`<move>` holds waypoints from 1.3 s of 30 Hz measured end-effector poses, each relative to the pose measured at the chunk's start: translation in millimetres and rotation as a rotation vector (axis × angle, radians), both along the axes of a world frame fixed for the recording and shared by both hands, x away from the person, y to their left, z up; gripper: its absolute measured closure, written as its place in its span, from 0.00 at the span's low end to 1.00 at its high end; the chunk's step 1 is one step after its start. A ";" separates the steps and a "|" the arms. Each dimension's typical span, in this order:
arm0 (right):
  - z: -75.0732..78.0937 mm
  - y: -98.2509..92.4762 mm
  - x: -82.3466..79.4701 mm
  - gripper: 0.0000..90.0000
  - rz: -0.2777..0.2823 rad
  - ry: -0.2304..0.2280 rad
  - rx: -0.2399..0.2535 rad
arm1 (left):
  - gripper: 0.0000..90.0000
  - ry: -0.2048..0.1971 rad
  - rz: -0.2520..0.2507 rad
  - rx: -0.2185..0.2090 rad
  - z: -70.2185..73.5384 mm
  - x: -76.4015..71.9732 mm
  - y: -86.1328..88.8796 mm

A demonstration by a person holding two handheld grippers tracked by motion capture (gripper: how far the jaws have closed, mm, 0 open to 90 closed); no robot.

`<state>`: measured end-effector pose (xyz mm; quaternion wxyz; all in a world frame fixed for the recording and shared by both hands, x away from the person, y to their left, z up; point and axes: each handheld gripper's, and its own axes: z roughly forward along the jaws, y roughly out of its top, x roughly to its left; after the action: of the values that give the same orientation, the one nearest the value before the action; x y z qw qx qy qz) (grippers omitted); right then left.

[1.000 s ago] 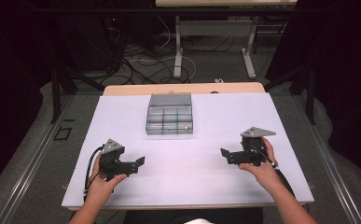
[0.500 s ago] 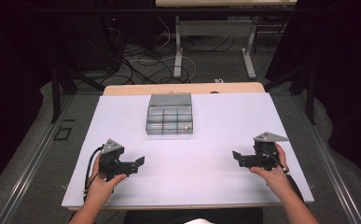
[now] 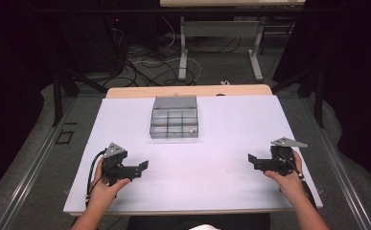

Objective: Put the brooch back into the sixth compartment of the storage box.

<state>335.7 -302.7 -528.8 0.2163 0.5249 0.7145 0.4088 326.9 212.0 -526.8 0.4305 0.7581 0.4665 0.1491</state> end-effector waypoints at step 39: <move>-33.1 -26.6 6.9 0.00 -0.096 0.071 -0.024 | 0.04 0.005 0.004 -0.001 -0.4 1.2 2.5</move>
<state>342.6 -329.3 -561.9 0.2165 0.5702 0.7005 0.3704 328.1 214.5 -527.2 0.4294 0.7575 0.4691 0.1477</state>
